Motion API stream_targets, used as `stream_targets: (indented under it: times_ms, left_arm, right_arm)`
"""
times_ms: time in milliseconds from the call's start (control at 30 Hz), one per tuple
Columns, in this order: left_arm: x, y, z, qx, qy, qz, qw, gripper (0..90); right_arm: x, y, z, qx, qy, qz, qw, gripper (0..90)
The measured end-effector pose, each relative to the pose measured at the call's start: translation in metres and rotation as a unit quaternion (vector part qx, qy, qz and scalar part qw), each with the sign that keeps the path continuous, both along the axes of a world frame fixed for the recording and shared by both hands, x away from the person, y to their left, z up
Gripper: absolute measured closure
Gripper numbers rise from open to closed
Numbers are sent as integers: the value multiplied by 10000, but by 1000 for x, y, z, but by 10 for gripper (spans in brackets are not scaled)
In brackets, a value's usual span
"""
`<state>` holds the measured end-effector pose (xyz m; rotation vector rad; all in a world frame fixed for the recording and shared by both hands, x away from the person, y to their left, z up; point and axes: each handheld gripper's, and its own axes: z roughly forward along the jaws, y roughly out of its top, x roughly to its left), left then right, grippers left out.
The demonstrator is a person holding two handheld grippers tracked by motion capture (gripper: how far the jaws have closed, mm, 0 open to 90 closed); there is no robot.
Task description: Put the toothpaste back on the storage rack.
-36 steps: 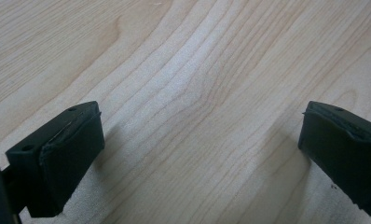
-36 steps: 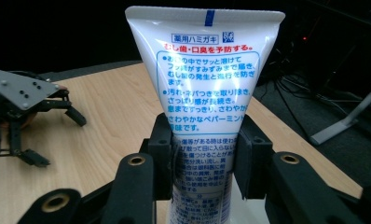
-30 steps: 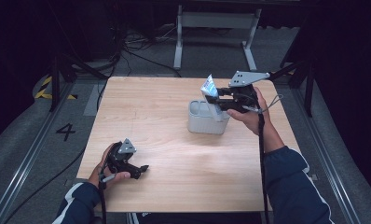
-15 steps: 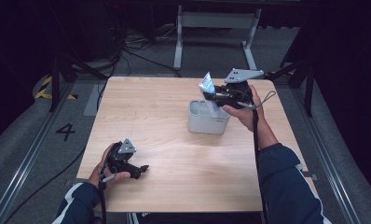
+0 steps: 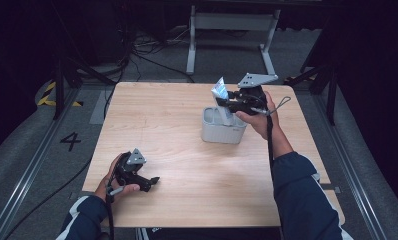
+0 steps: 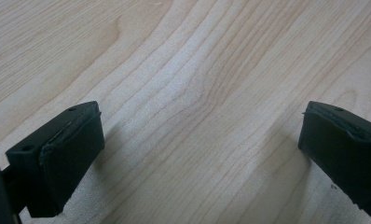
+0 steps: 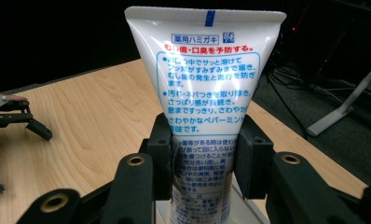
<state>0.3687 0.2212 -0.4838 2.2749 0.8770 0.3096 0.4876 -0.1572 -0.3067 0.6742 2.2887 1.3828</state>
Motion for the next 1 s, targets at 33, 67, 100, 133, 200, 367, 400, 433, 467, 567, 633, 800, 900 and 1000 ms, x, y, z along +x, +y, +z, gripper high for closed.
stream_targets:
  times_ms: [33,67,100,133,200,367,400,433,467,567,633,800,900,1000]
  left_arm:
    - [0,0,0,1,-1,-1,10000,5]
    - [0,0,0,2,-2,0,10000,5]
    - [0,0,0,4,0,3,10000,5]
    - [0,0,0,0,-1,-1,10000,5]
    - [0,0,0,1,-1,-2,10000,5]
    - [0,0,0,2,-1,-1,10000,5]
    - [0,0,0,3,2,0,10000,5]
    - [0,0,0,3,-1,0,10000,5]
    - [0,0,0,3,-1,0,10000,5]
    - [0,0,0,3,-1,-2,10000,5]
    - [0,0,0,0,-1,0,10000,5]
    - [0,0,0,-14,-22,14,10000,5]
    - [0,0,0,-16,-22,15,10000,5]
    - [0,0,0,-15,-20,13,10000,5]
  right_arm:
    - [1,0,-1,0,-3,-11,10000,644]
    - [2,0,-2,6,2,-33,10000,644]
    - [3,0,-2,10,10,-51,10000,644]
    - [4,0,-3,28,19,-59,10000,644]
    - [6,0,-5,35,31,-98,9999,644]
    - [9,0,-9,45,56,-159,9998,642]
    - [9,0,-10,48,56,-166,9998,642]
    - [9,-1,-10,41,43,-171,9998,642]
    - [9,-1,-10,41,43,-171,9998,642]
    - [10,-3,-14,55,40,-243,9997,639]
    - [10,-4,-15,55,29,-244,9997,639]
    - [11,-8,-20,27,49,-296,9995,637]
    - [11,-8,-24,-26,72,-262,9996,636]
    - [11,-9,-29,-54,122,-246,9996,634]
